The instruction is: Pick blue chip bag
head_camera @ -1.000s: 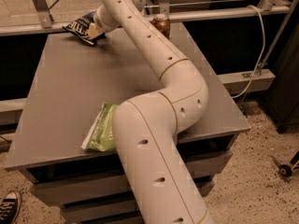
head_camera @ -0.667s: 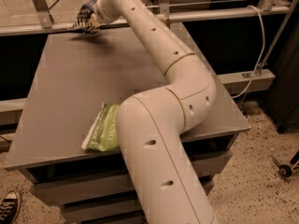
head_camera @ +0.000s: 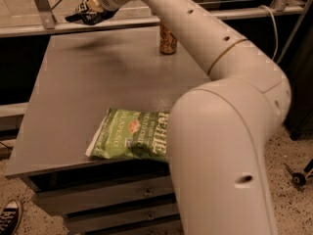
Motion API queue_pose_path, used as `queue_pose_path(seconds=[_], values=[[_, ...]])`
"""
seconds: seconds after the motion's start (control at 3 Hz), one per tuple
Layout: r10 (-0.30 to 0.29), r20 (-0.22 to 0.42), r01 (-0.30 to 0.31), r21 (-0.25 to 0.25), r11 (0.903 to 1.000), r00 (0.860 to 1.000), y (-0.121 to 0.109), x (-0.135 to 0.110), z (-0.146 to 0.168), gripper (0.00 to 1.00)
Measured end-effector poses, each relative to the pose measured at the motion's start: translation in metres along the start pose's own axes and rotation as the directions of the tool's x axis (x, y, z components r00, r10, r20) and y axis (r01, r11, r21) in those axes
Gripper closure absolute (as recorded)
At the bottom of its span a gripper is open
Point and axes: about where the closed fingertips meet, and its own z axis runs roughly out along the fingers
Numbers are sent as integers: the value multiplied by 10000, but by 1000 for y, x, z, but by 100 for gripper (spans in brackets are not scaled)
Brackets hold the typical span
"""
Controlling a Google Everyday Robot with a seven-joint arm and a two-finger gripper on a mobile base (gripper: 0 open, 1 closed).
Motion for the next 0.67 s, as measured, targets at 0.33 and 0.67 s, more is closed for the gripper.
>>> queue_pose_path(seconds=[0.33, 0.67], values=[[-353, 964, 412, -597, 9974, 9947, 33, -10, -29, 100], [-347, 953, 404, -589, 9974, 9948, 32, -10, -29, 100]])
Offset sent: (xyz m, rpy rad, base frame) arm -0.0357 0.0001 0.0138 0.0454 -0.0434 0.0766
